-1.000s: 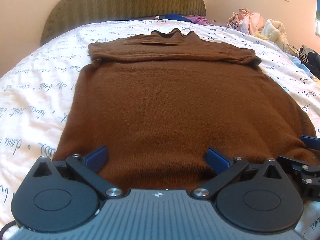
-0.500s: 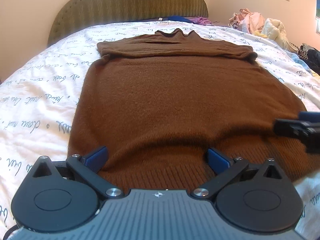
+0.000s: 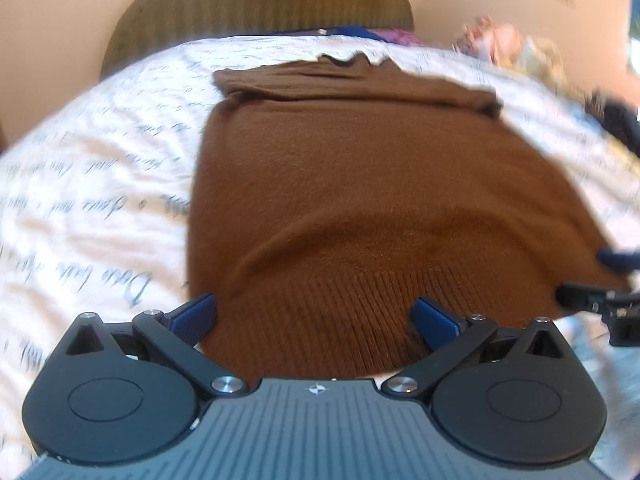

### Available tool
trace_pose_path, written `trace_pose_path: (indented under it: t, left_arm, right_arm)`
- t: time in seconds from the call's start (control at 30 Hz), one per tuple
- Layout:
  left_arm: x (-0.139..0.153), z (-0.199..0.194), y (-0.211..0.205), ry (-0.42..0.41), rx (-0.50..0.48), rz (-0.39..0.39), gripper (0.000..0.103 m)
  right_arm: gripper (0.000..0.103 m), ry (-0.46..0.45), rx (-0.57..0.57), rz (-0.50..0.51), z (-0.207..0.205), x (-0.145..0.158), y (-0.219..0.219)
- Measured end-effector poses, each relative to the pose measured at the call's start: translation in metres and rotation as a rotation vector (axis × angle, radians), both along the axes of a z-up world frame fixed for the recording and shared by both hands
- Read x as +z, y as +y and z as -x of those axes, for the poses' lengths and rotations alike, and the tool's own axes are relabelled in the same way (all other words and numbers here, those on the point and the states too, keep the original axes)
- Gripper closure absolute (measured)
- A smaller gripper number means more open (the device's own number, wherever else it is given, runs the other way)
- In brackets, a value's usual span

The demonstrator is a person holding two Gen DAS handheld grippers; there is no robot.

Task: Fold small clothes
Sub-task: 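Grasp the ribbed sweater hem with both grippers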

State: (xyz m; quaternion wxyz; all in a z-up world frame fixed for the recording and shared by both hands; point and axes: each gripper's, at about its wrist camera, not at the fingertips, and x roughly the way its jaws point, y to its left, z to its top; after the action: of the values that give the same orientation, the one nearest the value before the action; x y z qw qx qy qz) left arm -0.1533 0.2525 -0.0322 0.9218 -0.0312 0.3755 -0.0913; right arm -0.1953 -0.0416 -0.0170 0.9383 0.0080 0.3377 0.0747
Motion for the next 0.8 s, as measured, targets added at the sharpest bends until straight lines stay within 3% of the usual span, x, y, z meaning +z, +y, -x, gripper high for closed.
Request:
trace_pose_path:
  t: [0.13,0.3,0.57,0.7,0.77,0.8]
  left_arm:
    - [0.005,0.001,0.046,0.032,0.084,0.176,0.000]
    - [-0.002,-0.018,0.072,0.094,0.080,0.311,0.000]
    - [-0.001,-0.038,0.073,0.178,0.088,0.401,0.000]
    - [-0.003,-0.037,0.067,0.183,0.087,0.400,0.000]
    - [-0.004,-0.036,0.069,0.176,0.109,0.430,0.000]
    - [-0.005,-0.035,0.070,0.166,0.118,0.451,0.000]
  right_arm:
    - [0.010,-0.014,-0.053,-0.051,0.009,0.001,-0.039]
    - [0.010,0.035,-0.065,-0.212,-0.010,-0.006,-0.068]
    - [0.010,0.111,-0.020,-0.239,-0.023,-0.013,-0.046]
    - [0.011,0.109,-0.003,-0.259,-0.022,-0.015,-0.034]
    - [0.022,0.102,-0.007,-0.284,-0.022,-0.014,-0.032]
    - [0.051,0.104,-0.013,-0.280,-0.023,-0.014,-0.031]
